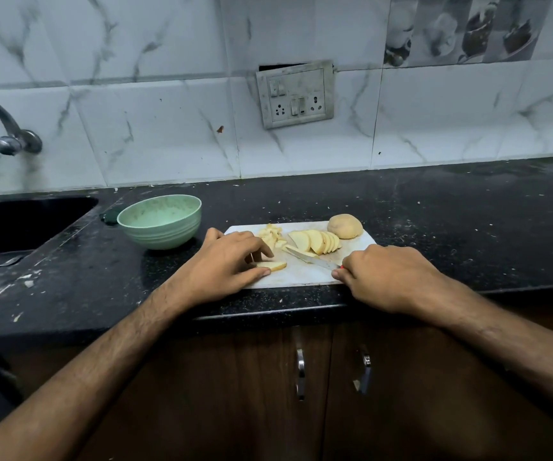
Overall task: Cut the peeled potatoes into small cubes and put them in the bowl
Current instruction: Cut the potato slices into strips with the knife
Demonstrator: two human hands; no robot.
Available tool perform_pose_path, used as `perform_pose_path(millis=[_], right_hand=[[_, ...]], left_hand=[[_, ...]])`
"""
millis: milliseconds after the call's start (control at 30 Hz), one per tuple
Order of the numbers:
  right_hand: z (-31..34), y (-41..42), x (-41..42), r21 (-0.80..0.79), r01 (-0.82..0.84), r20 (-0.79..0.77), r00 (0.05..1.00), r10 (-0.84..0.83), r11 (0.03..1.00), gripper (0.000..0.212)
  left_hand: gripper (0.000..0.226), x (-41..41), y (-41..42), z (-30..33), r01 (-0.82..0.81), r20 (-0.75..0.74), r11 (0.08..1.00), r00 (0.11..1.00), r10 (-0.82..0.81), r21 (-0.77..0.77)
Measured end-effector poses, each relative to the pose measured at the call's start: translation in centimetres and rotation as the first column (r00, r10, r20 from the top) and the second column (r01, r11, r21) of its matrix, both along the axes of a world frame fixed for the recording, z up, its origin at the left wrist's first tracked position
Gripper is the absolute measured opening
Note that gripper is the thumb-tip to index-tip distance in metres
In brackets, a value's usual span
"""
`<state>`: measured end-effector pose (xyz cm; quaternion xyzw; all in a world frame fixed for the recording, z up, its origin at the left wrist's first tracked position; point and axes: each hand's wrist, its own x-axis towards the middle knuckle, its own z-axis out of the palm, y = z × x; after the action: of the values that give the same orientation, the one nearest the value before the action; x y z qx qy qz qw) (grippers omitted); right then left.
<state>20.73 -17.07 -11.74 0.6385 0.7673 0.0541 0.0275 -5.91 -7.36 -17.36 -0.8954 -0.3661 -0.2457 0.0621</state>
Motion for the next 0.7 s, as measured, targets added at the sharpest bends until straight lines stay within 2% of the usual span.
perform_pose_path(millis=[100,233,467,633,700], right_hand=[[-0.2,-0.1,-0.4,-0.033,0.02,-0.069,0.997,-0.022,0.999,0.042],[-0.3,-0.7,-1.3,-0.03,0.0,-0.153,0.988,-0.004,1.0,0.034],[-0.2,-1.8,-2.6,0.008,-0.009,-0.105,0.994,0.01,1.0,0.031],[-0.9,-1.6,-3.4,-0.108,0.005,-0.183,0.983,-0.025,0.994,0.029],[-0.9,-1.7,-3.8,-0.12,-0.004,-0.157,0.988,-0.015,0.993,0.025]], left_hand=[[0.02,-0.6,-0.1,-0.1,0.058,0.074,0.996,0.996,-0.053,-0.073],[0.016,-0.6,-0.2,-0.4,0.064,0.116,0.996,0.992,-0.056,-0.066],[0.017,-0.3,-0.4,-0.9,0.073,0.15,0.997,0.986,-0.067,-0.035],[0.023,-0.3,-0.2,-1.0,0.087,0.152,0.995,0.985,-0.08,-0.041],[0.023,-0.3,-0.1,-1.0,0.097,0.16,0.994,0.983,-0.088,-0.051]])
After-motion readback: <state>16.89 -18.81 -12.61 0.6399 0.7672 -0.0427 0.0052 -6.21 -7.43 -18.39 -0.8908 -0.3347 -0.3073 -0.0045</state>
